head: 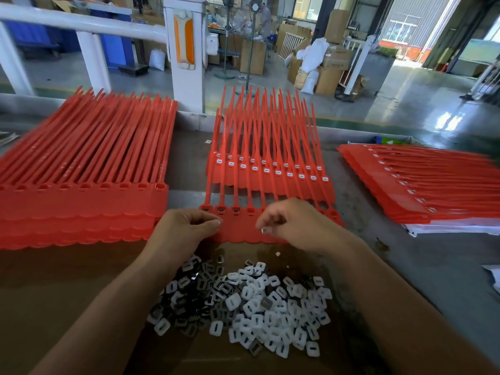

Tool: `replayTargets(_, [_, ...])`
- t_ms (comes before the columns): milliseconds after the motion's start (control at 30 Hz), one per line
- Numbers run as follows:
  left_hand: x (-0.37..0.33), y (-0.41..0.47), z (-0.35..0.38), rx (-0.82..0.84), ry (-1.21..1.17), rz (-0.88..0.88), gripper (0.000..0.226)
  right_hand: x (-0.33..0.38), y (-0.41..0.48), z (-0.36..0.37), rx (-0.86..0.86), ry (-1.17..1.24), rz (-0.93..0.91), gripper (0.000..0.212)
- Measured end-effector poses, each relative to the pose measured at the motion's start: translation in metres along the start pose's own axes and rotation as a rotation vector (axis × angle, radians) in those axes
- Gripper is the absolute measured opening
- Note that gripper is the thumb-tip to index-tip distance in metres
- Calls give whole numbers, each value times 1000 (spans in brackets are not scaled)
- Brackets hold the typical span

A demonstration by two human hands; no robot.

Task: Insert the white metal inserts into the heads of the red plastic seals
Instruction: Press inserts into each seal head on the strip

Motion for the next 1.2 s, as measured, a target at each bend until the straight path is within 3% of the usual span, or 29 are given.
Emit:
replayTargets(200, [-1, -2, 0, 14, -9, -8, 14, -11, 32, -6, -253, 134, 73, 18])
replayTargets(767, [-2, -2, 0, 16, -14, -19, 12, -12, 55, 6, -219, 57, 169, 18])
replayTargets(867, [-1, -2, 0, 25, 4, -18, 9, -12, 54, 5, -281, 84, 171, 16])
replayTargets(1067, [-1, -3, -3, 24, -148, -76, 8, -4, 43, 8, -349, -111, 4, 18])
replayTargets(1200, [-2, -2, -3, 21, -155, -73, 9, -7, 33, 18, -340, -303, -113, 34])
Point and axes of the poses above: each hand's wrist, its own y-axis towards the middle knuckle, its own z-axis out of the palm, x = y × z, the point moved 4 cm from there along y, towards the middle knuckle, and after that the axes turned 2 degrees about -y, right-handed, at the moved point
